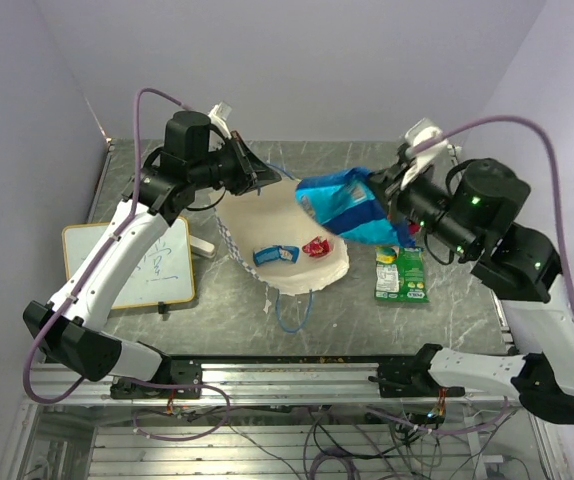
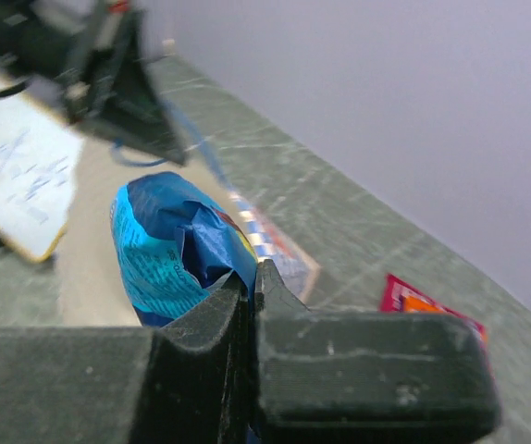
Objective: Take the snacks out of the paper bag
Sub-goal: Place the snack at the center of the board.
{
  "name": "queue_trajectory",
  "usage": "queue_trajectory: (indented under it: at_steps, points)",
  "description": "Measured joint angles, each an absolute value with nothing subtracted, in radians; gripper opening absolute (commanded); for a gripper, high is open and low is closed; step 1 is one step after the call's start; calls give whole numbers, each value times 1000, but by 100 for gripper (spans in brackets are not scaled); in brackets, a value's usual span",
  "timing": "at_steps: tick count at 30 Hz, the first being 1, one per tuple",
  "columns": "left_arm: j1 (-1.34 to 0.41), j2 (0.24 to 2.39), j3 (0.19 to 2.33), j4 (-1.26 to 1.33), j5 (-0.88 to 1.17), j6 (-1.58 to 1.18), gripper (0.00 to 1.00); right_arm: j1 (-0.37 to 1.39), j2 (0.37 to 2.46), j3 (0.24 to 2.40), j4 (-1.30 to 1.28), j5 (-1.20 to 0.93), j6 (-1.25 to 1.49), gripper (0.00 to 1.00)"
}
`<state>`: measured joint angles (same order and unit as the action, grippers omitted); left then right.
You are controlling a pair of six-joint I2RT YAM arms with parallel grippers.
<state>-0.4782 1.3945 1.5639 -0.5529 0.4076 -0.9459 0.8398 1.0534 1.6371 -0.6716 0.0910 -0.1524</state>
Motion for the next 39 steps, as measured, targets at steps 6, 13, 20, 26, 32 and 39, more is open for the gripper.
queue_trajectory:
  at_steps: [6, 13, 20, 26, 32, 39]
  points:
    - [-466, 1394, 1560, -572, 391, -946, 7, 839, 1181, 1844, -738, 550, -132, 0]
    - [-460, 1391, 1560, -581, 384, -942, 7, 723, 1320, 1738, -697, 841, -183, 0]
    - [-459, 1374, 1560, -588, 377, -939, 7, 556, 1287, 1313, -628, 752, -299, 0]
    - [-454, 1374, 1560, -589, 379, -938, 7, 466, 1095, 1024, -571, 582, -561, 0]
    - [-452, 1390, 1560, -588, 401, -931, 7, 302, 1033, 960, -513, 372, -763, 0]
    - [-438, 1404, 1557, -587, 441, -923, 7, 236, 1054, 868, -421, 204, -987, 0]
